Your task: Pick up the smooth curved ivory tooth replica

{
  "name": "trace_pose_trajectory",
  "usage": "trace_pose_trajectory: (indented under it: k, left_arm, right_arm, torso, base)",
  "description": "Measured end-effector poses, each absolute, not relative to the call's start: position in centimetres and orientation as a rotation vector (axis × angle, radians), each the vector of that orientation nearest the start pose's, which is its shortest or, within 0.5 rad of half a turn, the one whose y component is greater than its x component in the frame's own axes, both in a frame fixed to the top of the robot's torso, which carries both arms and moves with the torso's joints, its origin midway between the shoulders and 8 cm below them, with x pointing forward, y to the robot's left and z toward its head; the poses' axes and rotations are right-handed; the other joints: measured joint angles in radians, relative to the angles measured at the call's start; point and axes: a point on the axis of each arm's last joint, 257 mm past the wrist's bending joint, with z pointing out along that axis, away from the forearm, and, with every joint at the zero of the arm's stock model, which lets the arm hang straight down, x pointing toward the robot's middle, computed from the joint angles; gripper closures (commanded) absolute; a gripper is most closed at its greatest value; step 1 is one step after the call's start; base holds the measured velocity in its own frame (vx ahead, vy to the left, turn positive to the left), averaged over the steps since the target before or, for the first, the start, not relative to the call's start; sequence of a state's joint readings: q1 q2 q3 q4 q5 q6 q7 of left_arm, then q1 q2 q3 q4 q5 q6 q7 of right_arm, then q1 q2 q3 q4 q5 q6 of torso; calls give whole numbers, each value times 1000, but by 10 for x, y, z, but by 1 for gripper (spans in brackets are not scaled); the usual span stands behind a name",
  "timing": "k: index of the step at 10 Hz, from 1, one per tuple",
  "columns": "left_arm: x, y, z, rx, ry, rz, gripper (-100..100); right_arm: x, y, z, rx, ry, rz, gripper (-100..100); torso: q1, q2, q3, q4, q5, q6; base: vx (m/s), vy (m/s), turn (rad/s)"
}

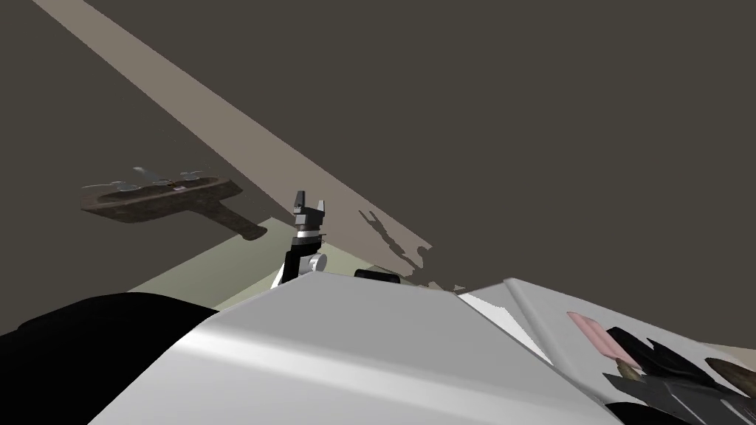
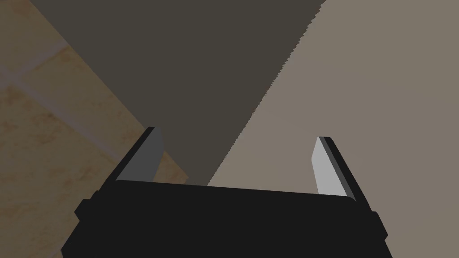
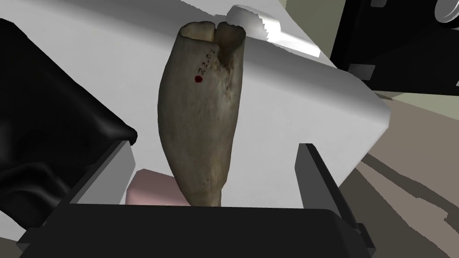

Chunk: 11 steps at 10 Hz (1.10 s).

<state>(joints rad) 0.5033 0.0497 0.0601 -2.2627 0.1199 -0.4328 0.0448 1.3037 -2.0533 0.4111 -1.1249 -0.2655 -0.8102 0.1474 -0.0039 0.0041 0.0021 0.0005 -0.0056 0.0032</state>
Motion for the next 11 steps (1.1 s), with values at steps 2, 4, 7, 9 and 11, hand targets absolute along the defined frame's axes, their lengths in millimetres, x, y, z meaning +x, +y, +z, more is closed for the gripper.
trace_pose_trajectory:
  k: [2,4,7,9,11]
  left_arm:
    - [352,312,5,-778,619,-1338,0]
    - [352,312,5,-778,619,-1338,0]
    - [352,312,5,-778,619,-1338,0]
    - [352,312,5,-778,619,-1338,0]
    - [352,312,5,-778,619,-1338,0]
  right_arm:
    - [-4,-709,-247,16,3129,-65,-100]
    - [-34,-719,-248,78,3131,-82,-100]
    - [-65,-719,-247,137,3133,-93,-100]
    - [-72,-720,-245,168,3130,-101,-100]
    - [-73,-720,-245,167,3130,-101,100]
  torso:
    - [0,0,0,0,0,-1]
    - [0,0,0,0,0,0]
    - [0,0,0,0,0,0]
    - [-1,-1,0,0,0,1]
    - [-2,-1,-1,0,0,0]
  base:
    - [-15,19,219]
    - [-10,22,171]
    - [-8,15,139]
    - [-4,2,-21]
    - [0,-4,0]
